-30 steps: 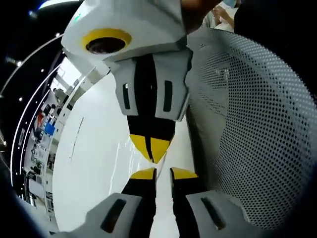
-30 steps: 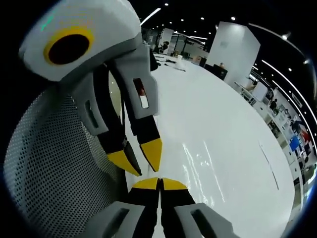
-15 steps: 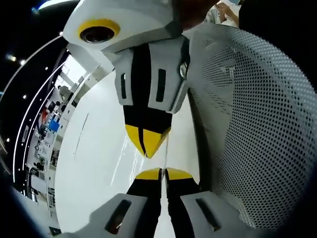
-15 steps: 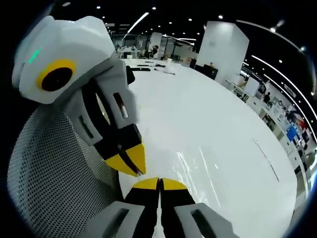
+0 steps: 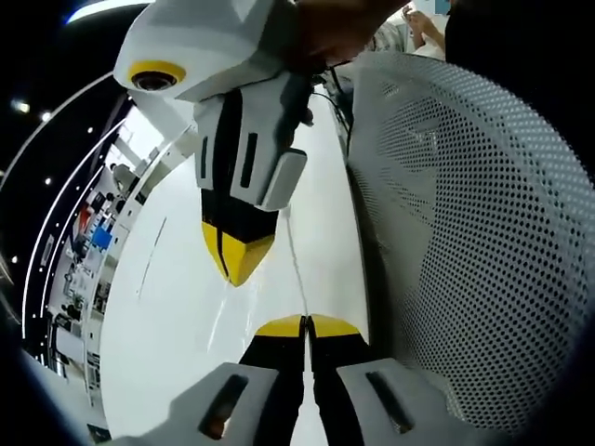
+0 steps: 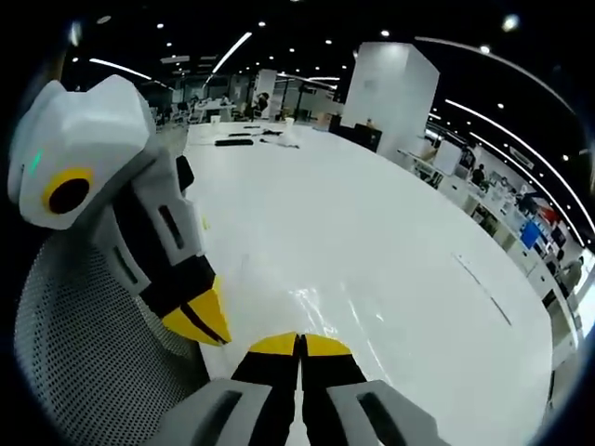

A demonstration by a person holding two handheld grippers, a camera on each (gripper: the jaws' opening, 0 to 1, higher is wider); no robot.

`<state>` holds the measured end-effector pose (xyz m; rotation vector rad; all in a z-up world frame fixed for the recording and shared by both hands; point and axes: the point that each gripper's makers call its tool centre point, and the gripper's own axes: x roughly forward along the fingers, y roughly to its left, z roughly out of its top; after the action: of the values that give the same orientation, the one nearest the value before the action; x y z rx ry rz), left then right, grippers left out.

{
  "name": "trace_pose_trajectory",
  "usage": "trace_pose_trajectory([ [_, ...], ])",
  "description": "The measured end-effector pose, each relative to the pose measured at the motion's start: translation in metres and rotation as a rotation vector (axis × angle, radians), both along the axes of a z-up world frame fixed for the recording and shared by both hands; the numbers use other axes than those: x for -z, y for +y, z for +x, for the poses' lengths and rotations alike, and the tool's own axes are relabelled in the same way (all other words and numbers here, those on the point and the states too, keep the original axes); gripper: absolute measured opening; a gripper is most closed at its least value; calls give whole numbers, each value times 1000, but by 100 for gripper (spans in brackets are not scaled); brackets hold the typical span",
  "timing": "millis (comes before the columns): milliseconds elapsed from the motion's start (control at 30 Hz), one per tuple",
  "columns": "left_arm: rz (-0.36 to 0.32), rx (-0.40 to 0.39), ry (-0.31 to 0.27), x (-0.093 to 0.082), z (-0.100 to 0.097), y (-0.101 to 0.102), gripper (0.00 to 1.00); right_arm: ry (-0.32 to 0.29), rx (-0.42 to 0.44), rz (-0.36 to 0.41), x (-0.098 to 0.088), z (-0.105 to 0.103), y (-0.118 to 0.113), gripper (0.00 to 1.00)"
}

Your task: Open the resealable bag by pulling the two sides of the seal apart until the entire bag opening is separated and visibly accessible.

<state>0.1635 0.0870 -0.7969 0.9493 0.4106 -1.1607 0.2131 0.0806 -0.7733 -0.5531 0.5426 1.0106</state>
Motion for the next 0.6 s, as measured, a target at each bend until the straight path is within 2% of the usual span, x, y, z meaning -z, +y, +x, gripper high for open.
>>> trace_pose_trajectory([
  [600, -6, -6, 20, 1, -6, -2, 0, -44, 70, 26, -16, 18, -10, 0],
])
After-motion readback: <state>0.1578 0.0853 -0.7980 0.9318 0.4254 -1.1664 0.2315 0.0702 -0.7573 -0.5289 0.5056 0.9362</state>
